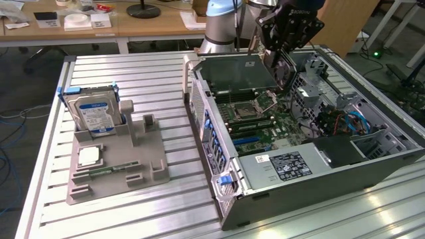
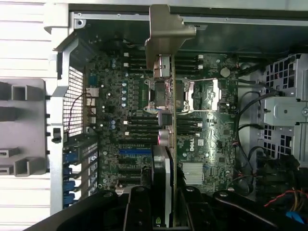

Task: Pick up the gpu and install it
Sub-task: 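Pick up the gpu and move the gpu toward the slot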

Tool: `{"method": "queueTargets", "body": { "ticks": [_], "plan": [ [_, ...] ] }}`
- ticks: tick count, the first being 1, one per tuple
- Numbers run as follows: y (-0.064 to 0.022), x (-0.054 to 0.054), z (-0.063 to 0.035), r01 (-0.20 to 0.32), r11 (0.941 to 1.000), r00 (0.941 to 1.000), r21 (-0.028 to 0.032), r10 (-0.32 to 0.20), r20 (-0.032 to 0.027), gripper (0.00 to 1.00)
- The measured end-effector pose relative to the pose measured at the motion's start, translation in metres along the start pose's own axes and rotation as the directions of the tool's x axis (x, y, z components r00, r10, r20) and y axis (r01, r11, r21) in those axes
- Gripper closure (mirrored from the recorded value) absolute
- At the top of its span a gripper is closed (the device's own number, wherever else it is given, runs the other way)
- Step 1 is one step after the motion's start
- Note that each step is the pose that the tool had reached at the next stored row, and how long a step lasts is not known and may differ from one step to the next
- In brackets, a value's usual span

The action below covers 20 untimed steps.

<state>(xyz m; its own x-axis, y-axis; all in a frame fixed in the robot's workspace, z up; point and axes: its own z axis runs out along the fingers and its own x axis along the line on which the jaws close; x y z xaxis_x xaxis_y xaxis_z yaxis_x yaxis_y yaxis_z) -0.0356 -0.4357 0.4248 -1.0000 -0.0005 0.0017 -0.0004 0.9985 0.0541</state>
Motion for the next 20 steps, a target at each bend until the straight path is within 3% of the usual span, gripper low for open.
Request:
{"method": "queueTargets", "body": {
  "ticks": [17,20],
  "plan": [
    [0.0000,-0.052,0.0008,0.000,1.0000,1.0000,0.0001,0.000,0.0011,0.72],
    [0.0000,-0.054,0.0009,0.000,1.0000,1.0000,0.0000,0.000,0.0014,0.72]
  ]
}}
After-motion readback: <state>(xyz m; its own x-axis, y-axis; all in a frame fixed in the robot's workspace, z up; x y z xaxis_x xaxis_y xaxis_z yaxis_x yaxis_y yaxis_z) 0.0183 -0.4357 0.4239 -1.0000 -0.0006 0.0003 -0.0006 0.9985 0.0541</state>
